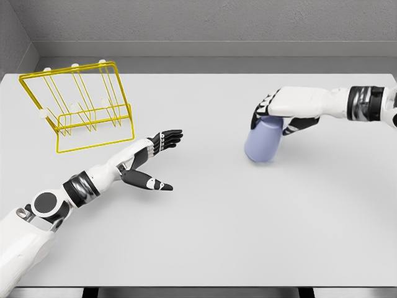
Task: Place the cup on the cup holder with both arms
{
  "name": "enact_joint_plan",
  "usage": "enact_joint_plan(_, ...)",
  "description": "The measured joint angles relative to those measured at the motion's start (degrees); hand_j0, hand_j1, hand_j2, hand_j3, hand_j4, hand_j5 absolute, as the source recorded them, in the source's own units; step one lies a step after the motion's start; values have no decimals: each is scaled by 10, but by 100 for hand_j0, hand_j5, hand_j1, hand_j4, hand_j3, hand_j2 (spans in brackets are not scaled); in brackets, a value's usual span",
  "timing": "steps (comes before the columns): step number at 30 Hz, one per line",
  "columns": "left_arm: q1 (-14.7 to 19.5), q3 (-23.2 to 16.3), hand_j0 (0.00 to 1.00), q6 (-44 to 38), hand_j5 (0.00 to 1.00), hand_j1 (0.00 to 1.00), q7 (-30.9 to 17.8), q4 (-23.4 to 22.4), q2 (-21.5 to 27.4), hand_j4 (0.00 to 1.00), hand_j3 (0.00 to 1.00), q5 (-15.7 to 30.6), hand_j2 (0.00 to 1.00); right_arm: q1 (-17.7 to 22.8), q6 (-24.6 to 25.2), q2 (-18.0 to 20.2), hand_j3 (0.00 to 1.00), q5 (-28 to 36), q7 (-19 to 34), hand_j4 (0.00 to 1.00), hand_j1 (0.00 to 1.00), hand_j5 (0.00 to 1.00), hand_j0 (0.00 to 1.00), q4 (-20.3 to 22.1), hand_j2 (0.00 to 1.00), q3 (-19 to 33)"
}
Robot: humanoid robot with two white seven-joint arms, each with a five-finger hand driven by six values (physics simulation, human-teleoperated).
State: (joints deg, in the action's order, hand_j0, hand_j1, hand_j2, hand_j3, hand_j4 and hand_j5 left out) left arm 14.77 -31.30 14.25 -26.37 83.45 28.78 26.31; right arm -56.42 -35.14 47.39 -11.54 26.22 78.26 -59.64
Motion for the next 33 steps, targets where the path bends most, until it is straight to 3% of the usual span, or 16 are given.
enact_joint_plan(20,0,2,100,0,100,100,0,-2,3,100,100,1,100,-4,0,-61,64,1,0,64,64,64,64,10,64,-1)
enact_joint_plan(33,11,23,100,2,100,100,0,-64,-22,100,100,-17,100,-1,0,-106,64,2,1,64,64,64,64,4,64,-4)
